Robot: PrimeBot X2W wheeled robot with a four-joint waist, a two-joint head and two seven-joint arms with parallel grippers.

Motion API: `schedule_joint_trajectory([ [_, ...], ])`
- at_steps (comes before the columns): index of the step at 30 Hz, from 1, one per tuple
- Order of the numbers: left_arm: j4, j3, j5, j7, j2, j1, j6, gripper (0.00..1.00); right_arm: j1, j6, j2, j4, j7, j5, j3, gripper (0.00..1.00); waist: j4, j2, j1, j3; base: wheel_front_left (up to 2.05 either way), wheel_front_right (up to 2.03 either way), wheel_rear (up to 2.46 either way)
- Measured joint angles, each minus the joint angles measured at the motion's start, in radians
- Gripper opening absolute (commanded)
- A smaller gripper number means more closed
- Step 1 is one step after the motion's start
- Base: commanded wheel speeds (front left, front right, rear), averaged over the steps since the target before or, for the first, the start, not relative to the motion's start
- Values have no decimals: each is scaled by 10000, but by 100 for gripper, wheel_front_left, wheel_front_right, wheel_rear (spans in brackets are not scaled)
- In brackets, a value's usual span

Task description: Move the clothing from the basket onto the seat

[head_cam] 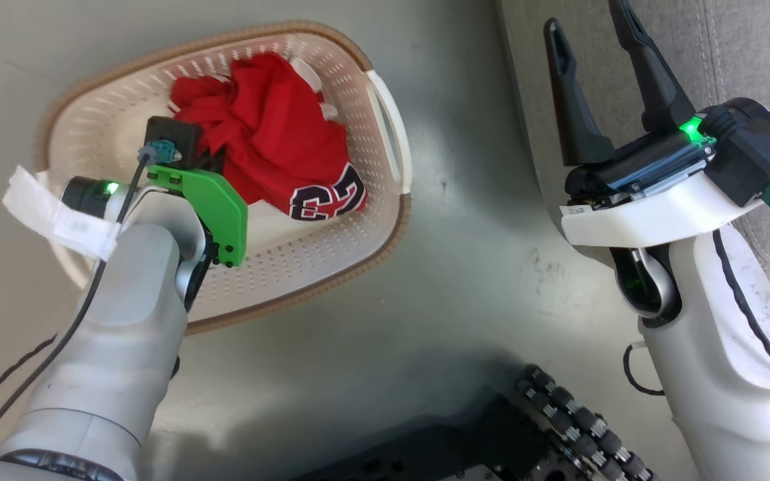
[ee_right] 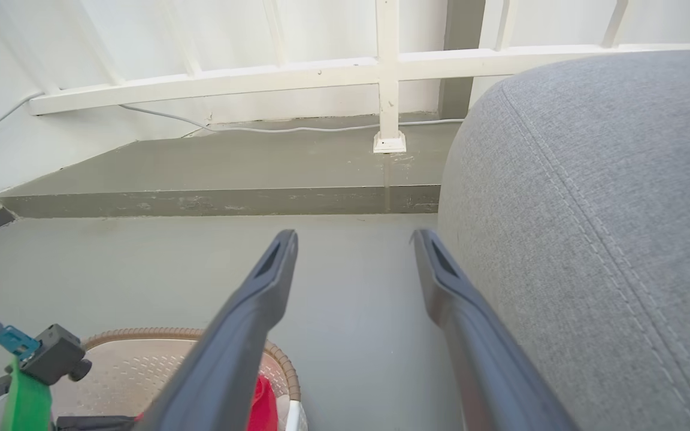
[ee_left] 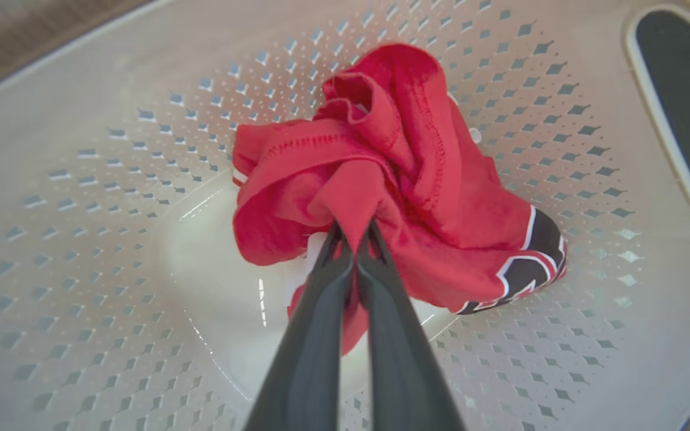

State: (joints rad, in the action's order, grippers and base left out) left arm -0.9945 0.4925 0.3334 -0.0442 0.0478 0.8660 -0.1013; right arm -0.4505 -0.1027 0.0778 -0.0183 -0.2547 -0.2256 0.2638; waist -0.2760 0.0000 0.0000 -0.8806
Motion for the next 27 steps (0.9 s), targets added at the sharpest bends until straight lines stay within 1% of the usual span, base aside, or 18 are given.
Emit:
schedule_joint_trajectory([
  [15,326,552,318,-1555,-86,-861,-207,0,439,0,470,995,-2,161,-240,100,912,0,0,1791,0,0,0],
  [20,491,598,516,-1778,-109,-1216,-213,0,663,0,518,1243,0,173,-309,100,1186,0,0,2469,0,0,0],
  [23,790,602,1001,-1793,-117,-1438,-215,0,805,0,518,1411,0,173,-311,100,1336,0,0,2881,0,0,0],
  [27,1037,635,1313,-1870,-119,-1784,-215,0,971,0,514,1603,0,173,-288,100,1513,0,0,3432,0,0,0],
])
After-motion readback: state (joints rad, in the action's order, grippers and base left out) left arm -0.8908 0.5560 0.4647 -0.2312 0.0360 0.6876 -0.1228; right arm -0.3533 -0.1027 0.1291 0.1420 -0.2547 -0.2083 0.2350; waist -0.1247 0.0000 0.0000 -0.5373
